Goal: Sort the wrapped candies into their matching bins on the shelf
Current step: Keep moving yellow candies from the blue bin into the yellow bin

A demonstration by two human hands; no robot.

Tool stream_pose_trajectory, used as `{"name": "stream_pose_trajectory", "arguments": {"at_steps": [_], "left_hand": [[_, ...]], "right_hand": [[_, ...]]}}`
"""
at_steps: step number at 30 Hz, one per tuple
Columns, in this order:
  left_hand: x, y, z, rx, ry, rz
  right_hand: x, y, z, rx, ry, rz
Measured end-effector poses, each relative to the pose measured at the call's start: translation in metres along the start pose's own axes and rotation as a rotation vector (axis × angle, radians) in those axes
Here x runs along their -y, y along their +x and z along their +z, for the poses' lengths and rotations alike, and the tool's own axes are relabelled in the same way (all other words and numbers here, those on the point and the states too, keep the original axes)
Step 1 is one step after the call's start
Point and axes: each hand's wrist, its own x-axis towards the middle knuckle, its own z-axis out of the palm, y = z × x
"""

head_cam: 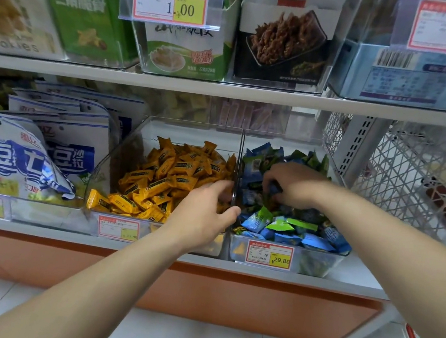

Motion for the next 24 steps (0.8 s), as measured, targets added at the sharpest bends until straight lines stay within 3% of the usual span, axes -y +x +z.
{"name": "stream_pose_trajectory", "arguments": {"at_steps": [6, 9, 11, 13, 15, 18, 24], "left_hand": [[0.003, -0.001, -0.001, 0.009, -0.015, 0.003], [0.002, 0.000, -0.001, 0.004, -0.017, 0.003], [0.002, 0.001, 0.000, 0.010, -0.019, 0.002], [0.002, 0.001, 0.000, 0.009, -0.017, 0.002], [0.003, 0.001, 0.000, 0.001, -0.012, 0.004], [0.003, 0.000, -0.001, 0.001, -0.009, 0.007], [0.003, -0.001, -0.001, 0.008, -0.008, 0.022]], "right_hand": [[-0.016, -0.010, -0.018, -0.428, 0.343, 0.036], [-0.018, -0.009, -0.015, -0.329, 0.038, 0.135], [-0.011, -0.010, -0.011, -0.410, -0.157, 0.109], [0.003, -0.014, -0.008, -0.510, -0.060, -0.010], [0.017, -0.015, -0.002, -0.337, 0.122, -0.025], [0.031, -0.011, 0.010, -0.010, 0.129, 0.084], [0.047, -0.008, 0.021, 0.044, 0.097, 0.151]]}}
